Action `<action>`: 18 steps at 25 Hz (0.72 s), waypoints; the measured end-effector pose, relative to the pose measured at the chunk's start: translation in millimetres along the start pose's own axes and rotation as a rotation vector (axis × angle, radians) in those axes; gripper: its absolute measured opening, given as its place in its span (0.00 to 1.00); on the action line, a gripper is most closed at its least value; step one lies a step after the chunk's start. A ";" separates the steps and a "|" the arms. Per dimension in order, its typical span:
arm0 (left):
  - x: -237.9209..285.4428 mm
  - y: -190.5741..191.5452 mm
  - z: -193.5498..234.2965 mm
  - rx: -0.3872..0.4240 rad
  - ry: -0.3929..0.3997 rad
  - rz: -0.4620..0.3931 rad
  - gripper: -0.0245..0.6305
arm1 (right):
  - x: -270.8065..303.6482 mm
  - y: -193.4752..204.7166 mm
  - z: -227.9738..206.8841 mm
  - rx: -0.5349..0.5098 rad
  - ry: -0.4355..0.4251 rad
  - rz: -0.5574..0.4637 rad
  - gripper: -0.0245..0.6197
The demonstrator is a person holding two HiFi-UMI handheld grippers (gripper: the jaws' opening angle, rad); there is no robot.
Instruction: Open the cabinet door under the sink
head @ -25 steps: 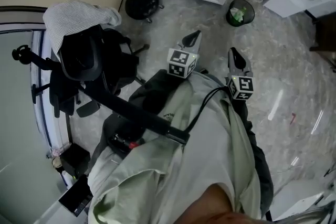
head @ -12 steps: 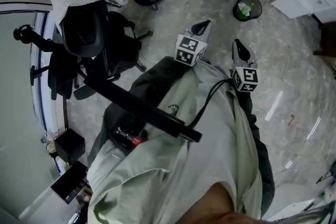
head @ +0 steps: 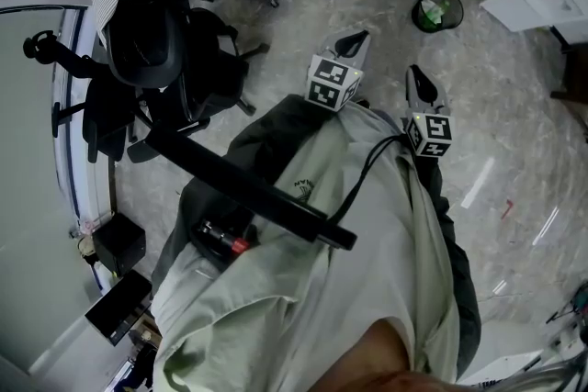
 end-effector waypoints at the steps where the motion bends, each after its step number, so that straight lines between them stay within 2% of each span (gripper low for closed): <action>1: 0.0 0.4 0.3 -0.001 -0.001 0.001 0.05 | 0.3 -0.2 0.2 -0.003 -0.001 0.000 0.07; 18: 11.3 -0.9 -4.2 0.009 0.026 0.012 0.05 | -3.5 1.9 -8.9 0.018 0.023 -0.004 0.07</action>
Point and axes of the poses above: the fingertips, and each gripper's own axes: x forward along the fingers, z to its left, y out of its underside, the point moved 4 cm from there along -x, backward along the fingers, and after that the axes turned 8 degrees about x, right-handed, at the moved point
